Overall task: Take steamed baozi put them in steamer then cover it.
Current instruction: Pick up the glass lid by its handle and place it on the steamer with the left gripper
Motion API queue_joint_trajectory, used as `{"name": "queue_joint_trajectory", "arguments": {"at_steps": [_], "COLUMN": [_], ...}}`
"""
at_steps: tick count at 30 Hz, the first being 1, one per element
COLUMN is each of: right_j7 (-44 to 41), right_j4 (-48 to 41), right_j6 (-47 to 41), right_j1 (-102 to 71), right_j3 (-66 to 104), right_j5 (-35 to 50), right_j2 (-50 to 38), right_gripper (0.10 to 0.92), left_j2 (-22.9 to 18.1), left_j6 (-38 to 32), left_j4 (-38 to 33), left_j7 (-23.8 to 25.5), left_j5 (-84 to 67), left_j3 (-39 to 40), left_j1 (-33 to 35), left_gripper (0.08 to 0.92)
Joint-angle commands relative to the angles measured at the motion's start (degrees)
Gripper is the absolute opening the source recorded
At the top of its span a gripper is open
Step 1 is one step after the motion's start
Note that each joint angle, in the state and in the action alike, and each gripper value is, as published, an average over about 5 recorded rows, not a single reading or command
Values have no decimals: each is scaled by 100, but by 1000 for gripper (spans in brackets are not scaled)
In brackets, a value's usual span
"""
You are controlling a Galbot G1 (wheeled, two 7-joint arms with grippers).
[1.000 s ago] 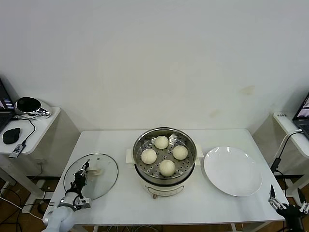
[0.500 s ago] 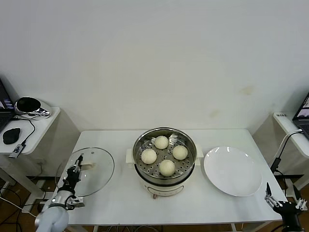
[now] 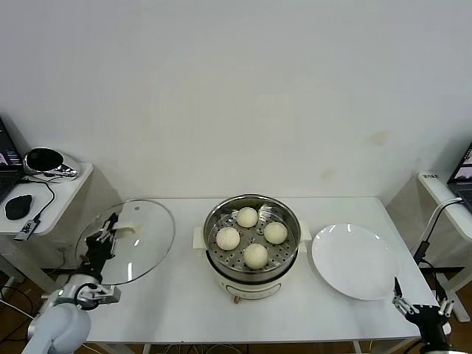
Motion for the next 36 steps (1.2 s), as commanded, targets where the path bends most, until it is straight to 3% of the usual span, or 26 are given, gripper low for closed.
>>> {"name": "queue_joint_trajectory", "arguments": {"at_steps": [1,8,18,25,36], "right_j7": [37,103,132,138,125], "right_j4": [-14,-106,-417,-482,-548], "right_j6": [107,160,239,266,282], "right_j1": [64,206,331,358,370], "right_j3": [-261,-400,-584,-630,-672], "right_j5": [-606,-1044,-1243,-1293,-1290], "right_j2": [117,286,310,317,312], "right_gripper": [823,823,823,823,823], "left_j2": [297,-281,-1271,-1978,-2658], "left_j6": [1648,2369,2584,2574,2595], "left_j4": [-1295,-954,-548,-136,376], "left_j7": [509,1098,1947,2087,2203], "left_j5": [-211,557,2276,2758,3119], "left_j3": [2096,3151,3529,3774,3991], "left_j1": [-1059,-2069,-2491,-2652,-2687], "left_gripper": [145,145,145,145,145]}}
